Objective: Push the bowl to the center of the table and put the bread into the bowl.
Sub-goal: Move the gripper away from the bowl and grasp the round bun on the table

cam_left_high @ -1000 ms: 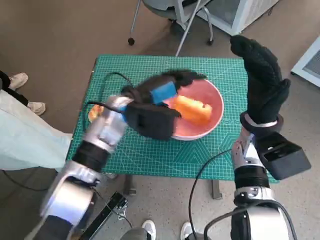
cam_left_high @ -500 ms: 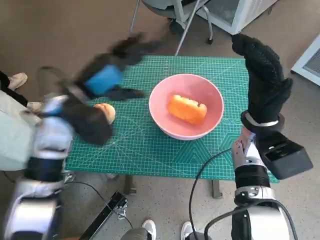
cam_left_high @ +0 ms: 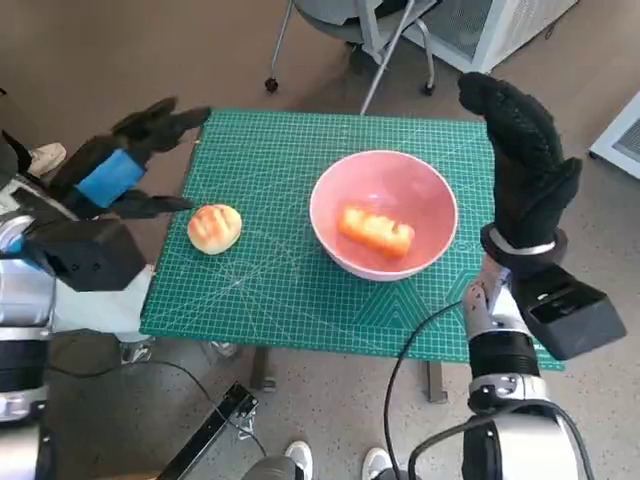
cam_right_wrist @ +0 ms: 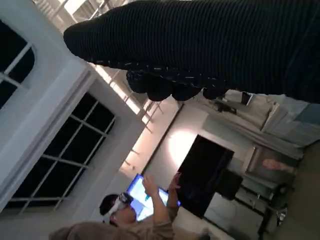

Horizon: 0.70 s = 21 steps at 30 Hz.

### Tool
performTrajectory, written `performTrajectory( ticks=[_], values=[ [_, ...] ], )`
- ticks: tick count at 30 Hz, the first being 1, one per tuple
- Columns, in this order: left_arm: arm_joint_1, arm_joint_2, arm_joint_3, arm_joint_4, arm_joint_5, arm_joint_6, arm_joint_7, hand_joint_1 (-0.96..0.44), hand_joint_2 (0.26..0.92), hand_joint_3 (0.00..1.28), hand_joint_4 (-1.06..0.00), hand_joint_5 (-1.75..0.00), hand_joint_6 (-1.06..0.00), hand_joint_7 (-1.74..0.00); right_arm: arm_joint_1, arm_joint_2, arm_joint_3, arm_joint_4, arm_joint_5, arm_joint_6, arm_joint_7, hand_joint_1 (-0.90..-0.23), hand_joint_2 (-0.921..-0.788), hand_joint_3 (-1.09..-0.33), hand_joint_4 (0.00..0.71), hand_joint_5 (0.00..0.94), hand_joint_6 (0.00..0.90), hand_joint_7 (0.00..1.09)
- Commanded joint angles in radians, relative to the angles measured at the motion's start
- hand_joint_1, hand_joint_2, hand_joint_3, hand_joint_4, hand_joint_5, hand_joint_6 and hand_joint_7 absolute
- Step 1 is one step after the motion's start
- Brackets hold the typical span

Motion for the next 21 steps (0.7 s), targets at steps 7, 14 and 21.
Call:
performTrajectory(
  ticks=[7, 14, 21],
  values=[
    [-0.036, -0.028, -0.085, 0.166, 0.070, -0.012, 0.032, -0.24, 0.832, 0.00, -0.17, 0.00, -0.32, -0.06, 0.002, -0.004, 0.004, 0.016, 0.000, 0.007, 0.015, -0.508, -0.921, -0.629, 0.313, 0.000, 0.066, 0.77],
    [-0.100, -0.087, -0.152, 0.311, 0.118, 0.033, 0.044, -0.21, 0.833, 0.00, -0.17, 0.00, -0.32, -0.04, 0.003, -0.011, 0.008, 0.008, -0.003, 0.009, 0.020, -0.503, -0.921, -0.640, 0.311, 0.000, 0.064, 0.77],
    [-0.130, -0.101, -0.175, 0.371, 0.131, 0.032, 0.054, -0.20, 0.836, 0.00, -0.16, 0.00, -0.33, -0.03, 0.004, -0.014, 0.010, 0.007, -0.004, 0.008, 0.020, -0.501, -0.921, -0.654, 0.308, 0.000, 0.062, 0.78]
  ],
)
